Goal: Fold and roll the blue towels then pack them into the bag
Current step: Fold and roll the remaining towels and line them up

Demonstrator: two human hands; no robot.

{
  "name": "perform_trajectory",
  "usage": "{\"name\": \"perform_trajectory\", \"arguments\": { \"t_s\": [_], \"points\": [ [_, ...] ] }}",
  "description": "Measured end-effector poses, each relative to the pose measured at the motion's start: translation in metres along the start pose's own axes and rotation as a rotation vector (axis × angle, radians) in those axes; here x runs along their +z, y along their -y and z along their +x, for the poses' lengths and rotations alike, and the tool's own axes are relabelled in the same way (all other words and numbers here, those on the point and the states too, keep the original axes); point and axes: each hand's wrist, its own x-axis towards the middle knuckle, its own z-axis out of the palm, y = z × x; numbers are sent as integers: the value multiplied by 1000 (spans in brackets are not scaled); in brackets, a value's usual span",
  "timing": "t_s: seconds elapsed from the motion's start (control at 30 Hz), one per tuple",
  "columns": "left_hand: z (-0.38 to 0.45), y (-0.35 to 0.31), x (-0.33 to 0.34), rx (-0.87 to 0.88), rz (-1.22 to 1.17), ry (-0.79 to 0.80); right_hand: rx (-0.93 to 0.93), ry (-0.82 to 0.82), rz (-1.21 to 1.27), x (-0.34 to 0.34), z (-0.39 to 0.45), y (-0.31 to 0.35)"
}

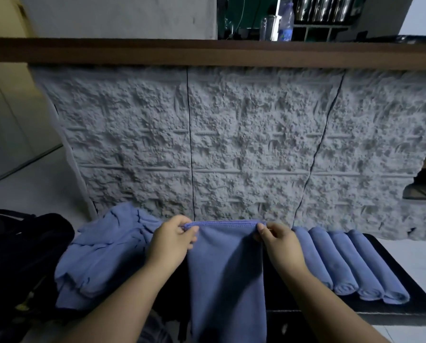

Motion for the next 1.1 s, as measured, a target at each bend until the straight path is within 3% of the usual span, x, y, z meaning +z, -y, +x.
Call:
{"name": "perform_trajectory", "arguments": {
  "t_s": [0.23, 0.37, 0.5, 0.67, 0.77, 0.9, 1.1],
  "points": [
    [39, 21, 28, 68, -10, -37, 25, 37, 126, 20, 42, -21],
    [33, 42, 43, 102, -2, 287, 87, 233, 164, 29, 55, -38],
    [-2, 73, 48, 196, 315, 451, 90, 426, -127, 28, 41, -70],
    [-48, 115, 53, 259, 572, 634, -114, 594, -516, 19, -7, -90],
    [-60, 122, 59, 506, 826, 494, -213, 722, -645, 22, -33, -101],
    [-66, 134, 69, 431, 933, 608, -168, 789, -767, 32, -42, -109],
    [-49, 147, 74, 414, 965, 542, -222, 778, -789, 40, -37, -115]
  ]
}}
